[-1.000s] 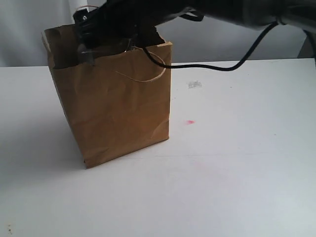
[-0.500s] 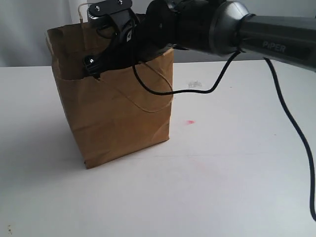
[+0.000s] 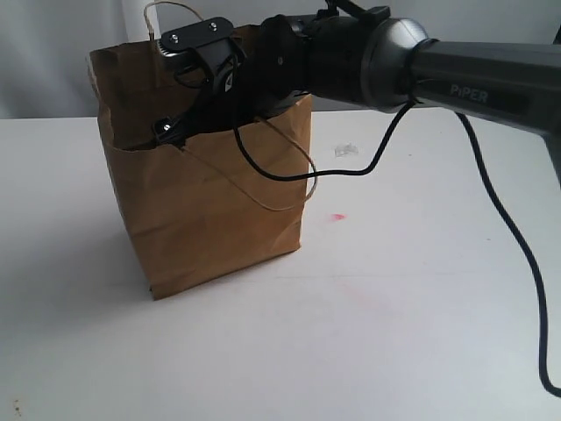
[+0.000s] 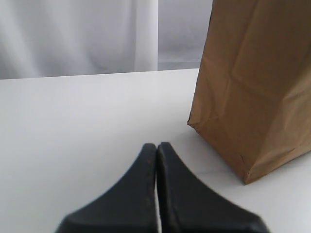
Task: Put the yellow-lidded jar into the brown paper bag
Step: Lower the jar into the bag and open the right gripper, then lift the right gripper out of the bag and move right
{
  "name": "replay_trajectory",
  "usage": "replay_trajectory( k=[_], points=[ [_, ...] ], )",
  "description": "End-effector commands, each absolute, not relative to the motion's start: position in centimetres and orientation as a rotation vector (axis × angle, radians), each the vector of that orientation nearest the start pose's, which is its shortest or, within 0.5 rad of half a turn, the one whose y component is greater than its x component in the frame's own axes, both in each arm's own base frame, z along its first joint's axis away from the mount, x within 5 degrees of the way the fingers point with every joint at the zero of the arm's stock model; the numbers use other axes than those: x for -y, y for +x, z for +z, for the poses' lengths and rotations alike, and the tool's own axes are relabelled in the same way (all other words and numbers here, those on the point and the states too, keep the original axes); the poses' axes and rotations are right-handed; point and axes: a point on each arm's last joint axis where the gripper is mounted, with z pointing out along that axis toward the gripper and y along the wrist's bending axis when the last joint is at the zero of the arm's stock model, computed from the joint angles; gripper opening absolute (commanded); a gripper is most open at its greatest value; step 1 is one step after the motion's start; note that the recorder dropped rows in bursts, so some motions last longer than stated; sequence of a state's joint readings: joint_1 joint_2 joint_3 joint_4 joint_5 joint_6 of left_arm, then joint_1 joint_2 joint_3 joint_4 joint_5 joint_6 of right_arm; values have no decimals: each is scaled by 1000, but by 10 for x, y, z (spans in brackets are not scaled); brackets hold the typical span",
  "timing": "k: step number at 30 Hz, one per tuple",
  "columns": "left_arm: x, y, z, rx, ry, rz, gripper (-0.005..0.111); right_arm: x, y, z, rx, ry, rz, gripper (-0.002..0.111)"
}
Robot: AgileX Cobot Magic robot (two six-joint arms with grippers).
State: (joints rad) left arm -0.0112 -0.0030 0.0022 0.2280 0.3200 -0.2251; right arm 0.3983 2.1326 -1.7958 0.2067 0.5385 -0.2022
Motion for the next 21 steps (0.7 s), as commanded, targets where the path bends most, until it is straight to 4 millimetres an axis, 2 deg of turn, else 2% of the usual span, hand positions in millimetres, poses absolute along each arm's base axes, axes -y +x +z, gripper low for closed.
replay_trajectory(
  k=[1, 3, 7, 9, 11, 21],
  points=[
    [-5, 54, 186, -1786, -48, 38, 1, -201, 454, 245, -2273, -544, 303, 22],
    [-5, 54, 186, -1786, -48, 38, 1, -201, 454, 245, -2268, -543, 303, 38],
    [-5, 54, 186, -1786, -48, 38, 1, -201, 455, 245, -2269, -533, 307, 83],
    [-5, 54, 186, -1786, -48, 38, 1, -201, 454, 245, -2277, -526, 311, 96],
    [-5, 54, 186, -1786, -48, 38, 1, -201, 454, 245, -2277, -527, 310, 101],
    [-5, 54, 186, -1786, -48, 38, 1, -201, 454, 246, -2271, -525, 311, 101]
  ],
)
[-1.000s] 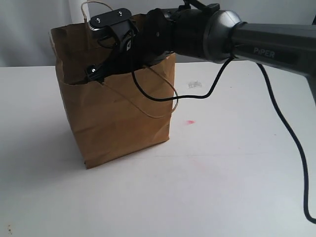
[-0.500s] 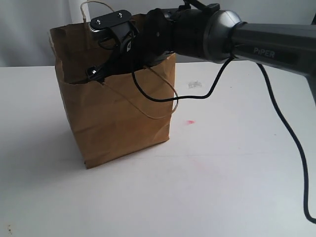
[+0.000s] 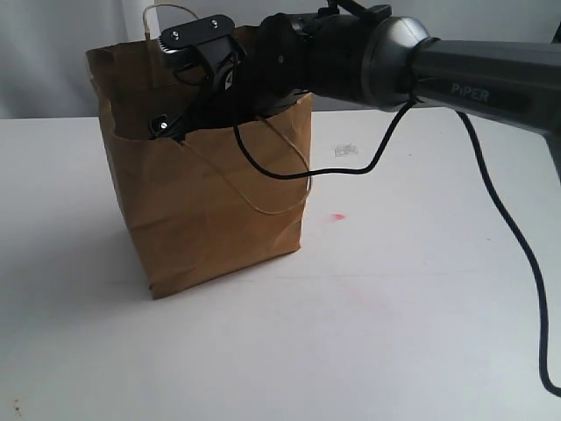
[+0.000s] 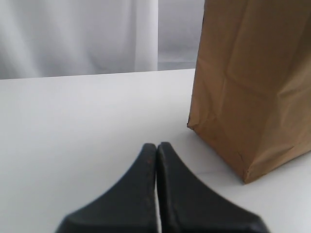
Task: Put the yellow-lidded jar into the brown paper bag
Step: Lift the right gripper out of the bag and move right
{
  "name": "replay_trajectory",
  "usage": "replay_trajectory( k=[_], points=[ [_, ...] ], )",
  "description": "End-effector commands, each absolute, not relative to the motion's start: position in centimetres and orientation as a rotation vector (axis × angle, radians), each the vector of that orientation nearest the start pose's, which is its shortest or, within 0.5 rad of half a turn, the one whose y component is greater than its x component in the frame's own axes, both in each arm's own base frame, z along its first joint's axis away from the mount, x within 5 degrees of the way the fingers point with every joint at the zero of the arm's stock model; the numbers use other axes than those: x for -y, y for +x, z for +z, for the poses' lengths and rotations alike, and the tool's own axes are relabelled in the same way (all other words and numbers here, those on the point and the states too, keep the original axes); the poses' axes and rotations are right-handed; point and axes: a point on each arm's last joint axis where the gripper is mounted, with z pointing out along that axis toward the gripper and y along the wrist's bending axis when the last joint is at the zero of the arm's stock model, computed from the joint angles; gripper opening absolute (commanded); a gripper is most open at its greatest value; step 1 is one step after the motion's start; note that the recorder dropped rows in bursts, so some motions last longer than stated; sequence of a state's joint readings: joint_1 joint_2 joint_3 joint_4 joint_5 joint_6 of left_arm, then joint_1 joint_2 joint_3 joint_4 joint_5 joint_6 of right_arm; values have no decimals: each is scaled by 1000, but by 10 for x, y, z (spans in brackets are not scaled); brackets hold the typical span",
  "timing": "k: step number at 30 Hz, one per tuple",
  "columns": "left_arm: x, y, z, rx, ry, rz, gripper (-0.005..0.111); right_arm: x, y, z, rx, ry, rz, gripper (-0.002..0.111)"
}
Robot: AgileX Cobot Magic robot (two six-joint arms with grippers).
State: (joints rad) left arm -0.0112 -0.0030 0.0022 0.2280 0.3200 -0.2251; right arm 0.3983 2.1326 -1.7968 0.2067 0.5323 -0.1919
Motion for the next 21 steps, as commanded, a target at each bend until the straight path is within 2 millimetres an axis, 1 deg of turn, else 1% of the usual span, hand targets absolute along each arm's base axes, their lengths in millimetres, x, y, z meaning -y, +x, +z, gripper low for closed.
replay_trajectory(
  k=[1, 3, 9, 11, 14, 15, 19, 21],
  points=[
    [-5, 54, 186, -1786, -48, 38, 1, -201, 454, 249, -2261, -522, 311, 101],
    [-5, 54, 186, -1786, -48, 38, 1, -200, 453, 256, -2236, -516, 313, 101],
    [-5, 54, 186, -1786, -48, 38, 1, -196, 443, 298, -2125, -491, 322, 100],
    [-5, 54, 186, -1786, -48, 38, 1, -193, 438, 314, -2093, -486, 326, 96],
    [-5, 54, 186, -1786, -48, 38, 1, -190, 431, 332, -2057, -480, 331, 84],
    [-5, 54, 186, -1786, -48, 38, 1, -189, 428, 338, -2046, -478, 332, 77],
    [-5, 54, 186, -1786, -48, 38, 1, -186, 419, 354, -2033, -482, 337, 47],
    [-5, 54, 186, -1786, -48, 38, 1, -185, 415, 358, -2042, -489, 339, 31]
  ],
)
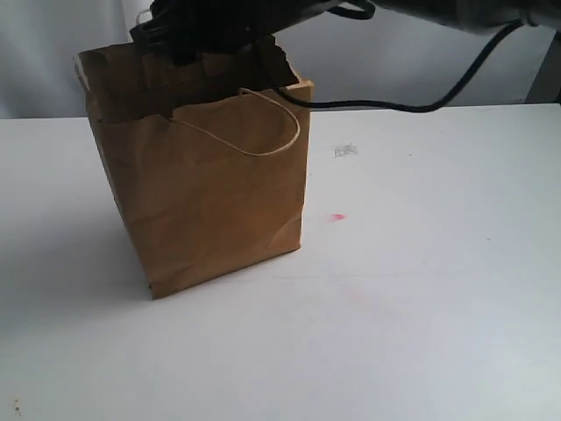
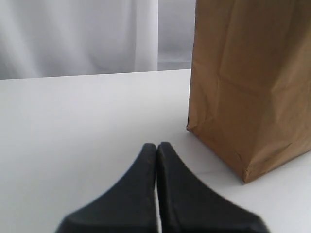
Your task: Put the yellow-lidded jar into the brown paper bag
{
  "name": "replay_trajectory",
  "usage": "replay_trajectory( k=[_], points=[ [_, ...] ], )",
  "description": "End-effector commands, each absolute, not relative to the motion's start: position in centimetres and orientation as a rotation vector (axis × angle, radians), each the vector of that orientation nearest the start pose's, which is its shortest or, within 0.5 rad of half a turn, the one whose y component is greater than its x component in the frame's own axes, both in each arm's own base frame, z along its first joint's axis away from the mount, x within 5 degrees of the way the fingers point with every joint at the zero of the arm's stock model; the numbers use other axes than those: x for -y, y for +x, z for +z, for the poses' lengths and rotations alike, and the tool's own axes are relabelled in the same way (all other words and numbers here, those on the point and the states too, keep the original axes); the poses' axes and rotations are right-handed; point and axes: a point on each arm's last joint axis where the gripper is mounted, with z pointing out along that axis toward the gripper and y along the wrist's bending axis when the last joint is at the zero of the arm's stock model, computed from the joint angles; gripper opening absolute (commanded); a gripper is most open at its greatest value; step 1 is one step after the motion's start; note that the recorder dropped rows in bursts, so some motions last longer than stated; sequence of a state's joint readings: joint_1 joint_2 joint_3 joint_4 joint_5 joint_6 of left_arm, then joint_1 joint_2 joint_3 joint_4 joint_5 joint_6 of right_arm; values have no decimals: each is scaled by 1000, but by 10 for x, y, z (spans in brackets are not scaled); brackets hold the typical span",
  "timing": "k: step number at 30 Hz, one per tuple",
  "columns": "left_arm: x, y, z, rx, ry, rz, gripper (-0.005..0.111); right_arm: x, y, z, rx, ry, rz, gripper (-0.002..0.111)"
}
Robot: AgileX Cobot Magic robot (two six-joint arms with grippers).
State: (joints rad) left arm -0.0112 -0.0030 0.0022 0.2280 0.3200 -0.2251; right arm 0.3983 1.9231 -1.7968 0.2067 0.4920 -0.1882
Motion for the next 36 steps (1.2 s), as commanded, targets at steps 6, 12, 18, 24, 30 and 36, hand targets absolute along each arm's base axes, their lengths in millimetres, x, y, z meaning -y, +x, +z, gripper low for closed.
replay_trajectory(
  k=[6, 12, 18, 24, 30, 36],
  points=[
    [-5, 54, 186, -1786, -48, 38, 1, -179, 397, 372, -2095, -561, 327, 0],
    [-5, 54, 186, -1786, -48, 38, 1, -167, 368, 386, -2212, -695, 265, 0],
    [-5, 54, 186, -1786, -48, 38, 1, -149, 324, 408, -2271, -739, 249, 0],
    [-5, 54, 186, -1786, -48, 38, 1, -125, 268, 403, -2274, -731, 249, 0],
    [-5, 54, 186, -1786, -48, 38, 1, -103, 202, 389, -2147, -608, 383, 0],
    [-5, 54, 186, -1786, -48, 38, 1, -84, 149, 353, -2045, -468, 509, 0]
  ],
)
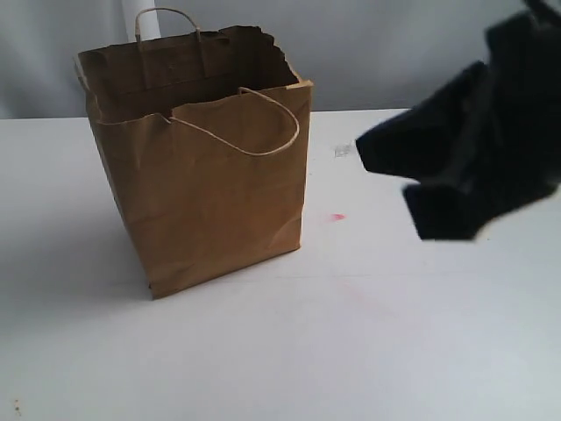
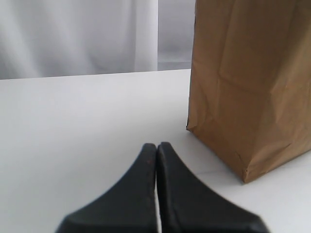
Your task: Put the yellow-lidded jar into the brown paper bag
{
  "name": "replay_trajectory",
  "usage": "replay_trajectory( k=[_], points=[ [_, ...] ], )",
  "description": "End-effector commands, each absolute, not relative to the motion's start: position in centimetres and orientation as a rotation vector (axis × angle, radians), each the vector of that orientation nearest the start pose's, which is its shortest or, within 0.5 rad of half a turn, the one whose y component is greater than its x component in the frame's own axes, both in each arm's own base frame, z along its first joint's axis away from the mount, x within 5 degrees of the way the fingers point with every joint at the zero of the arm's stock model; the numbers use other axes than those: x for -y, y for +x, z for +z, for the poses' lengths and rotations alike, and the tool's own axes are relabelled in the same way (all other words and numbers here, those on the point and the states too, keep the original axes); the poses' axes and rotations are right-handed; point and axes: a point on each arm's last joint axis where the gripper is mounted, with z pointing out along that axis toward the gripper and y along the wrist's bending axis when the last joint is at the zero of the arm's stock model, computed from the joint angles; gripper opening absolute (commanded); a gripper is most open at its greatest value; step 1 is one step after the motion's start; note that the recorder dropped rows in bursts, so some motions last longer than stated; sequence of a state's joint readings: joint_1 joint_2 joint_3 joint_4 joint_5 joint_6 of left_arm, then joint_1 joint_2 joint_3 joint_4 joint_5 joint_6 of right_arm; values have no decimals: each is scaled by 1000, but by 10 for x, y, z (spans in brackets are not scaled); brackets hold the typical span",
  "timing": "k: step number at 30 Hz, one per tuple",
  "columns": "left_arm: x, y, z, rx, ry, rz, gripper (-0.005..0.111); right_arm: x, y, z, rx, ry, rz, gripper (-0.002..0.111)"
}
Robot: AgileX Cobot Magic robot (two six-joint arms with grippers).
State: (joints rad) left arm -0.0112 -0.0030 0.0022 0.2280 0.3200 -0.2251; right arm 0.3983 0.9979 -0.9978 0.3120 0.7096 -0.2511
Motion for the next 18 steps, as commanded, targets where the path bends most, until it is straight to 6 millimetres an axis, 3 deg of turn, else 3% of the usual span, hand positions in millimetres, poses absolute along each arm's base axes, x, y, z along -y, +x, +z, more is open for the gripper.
replay_trajectory(
  k=[1, 8, 12, 18],
  points=[
    [-5, 54, 186, -1786, -48, 38, 1, -81, 142, 348, -2031, -452, 522, 0],
    [-5, 54, 186, -1786, -48, 38, 1, -62, 114, 299, -1914, -286, 545, 0],
    [-5, 54, 186, -1786, -48, 38, 1, -58, 114, 286, -1862, -158, 580, 0],
    [-5, 54, 186, -1786, -48, 38, 1, -58, 113, 275, -1905, -155, 585, 0]
  ],
)
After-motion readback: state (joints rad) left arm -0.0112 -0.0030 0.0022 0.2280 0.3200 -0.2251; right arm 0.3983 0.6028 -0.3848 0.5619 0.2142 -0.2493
